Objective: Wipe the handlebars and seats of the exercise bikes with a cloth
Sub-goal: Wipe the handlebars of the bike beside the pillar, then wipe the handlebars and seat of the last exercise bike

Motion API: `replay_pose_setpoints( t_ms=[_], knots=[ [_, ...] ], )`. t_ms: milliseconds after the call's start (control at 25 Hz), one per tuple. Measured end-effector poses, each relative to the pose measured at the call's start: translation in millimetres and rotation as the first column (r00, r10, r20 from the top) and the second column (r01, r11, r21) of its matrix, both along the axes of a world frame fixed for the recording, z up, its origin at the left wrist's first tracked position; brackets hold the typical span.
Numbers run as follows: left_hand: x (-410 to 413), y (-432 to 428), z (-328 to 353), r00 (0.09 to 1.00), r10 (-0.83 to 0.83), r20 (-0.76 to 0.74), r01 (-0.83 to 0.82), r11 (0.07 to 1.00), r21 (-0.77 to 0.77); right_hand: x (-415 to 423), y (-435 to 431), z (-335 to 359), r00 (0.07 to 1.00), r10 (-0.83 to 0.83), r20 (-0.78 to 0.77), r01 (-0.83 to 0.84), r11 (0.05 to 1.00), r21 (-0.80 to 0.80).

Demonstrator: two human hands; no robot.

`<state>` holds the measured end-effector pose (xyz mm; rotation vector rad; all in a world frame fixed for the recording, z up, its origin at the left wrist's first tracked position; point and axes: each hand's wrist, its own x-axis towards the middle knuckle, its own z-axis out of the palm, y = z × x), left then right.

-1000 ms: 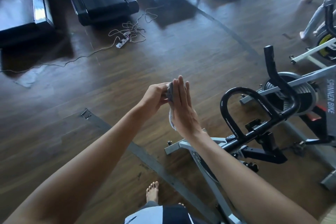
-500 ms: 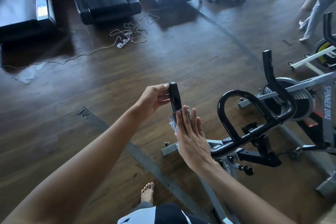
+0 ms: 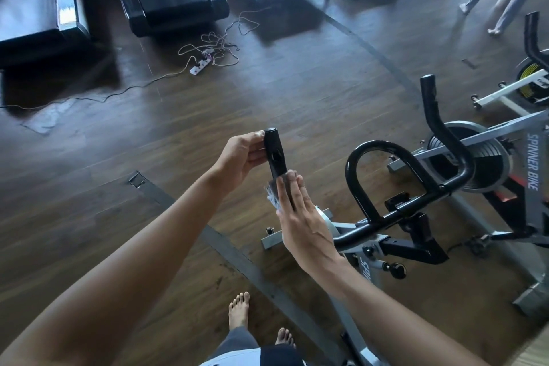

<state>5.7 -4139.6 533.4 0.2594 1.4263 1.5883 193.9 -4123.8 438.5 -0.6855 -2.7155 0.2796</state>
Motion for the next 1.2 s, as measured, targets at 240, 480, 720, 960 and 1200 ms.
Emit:
replay_pose_setpoints(
  t_ms=[240, 480, 720, 960, 1200],
  knots=[
    [3.5, 0.0, -0.4, 1.000, 0.026, 0.004, -0.026, 1.000, 0.005, -2.3, -2.3, 9.1, 0.997, -0.055, 0.050, 0.059, 0.995, -0.081],
    [-5.3, -3.4, -6.5, 0.995, -0.074, -0.065, 0.075, 0.997, 0.015, 30.2, -1.6, 21.6, 0.995, 0.050, 0.081, -0.026, 0.961, -0.277],
    [-66.9, 13.8, -6.3, 0.905, -0.257, -0.339, 0.271, 0.962, -0.005, -12.7, 43.5, 68.7, 0.925, -0.358, -0.126, 0.205, 0.751, -0.628],
    [-119.0, 57.0, 15.3, 0.494, -0.431, -0.755, 0.477, 0.860, -0.179, -77.3, 44.9, 94.1, 0.777, -0.615, -0.136, 0.390, 0.638, -0.664],
    [-128.8, 119.0, 32.7, 0.137, -0.530, -0.837, 0.660, 0.679, -0.323, -107.5, 57.1, 97.1, 0.565, -0.813, -0.144, 0.520, 0.486, -0.702]
  ],
)
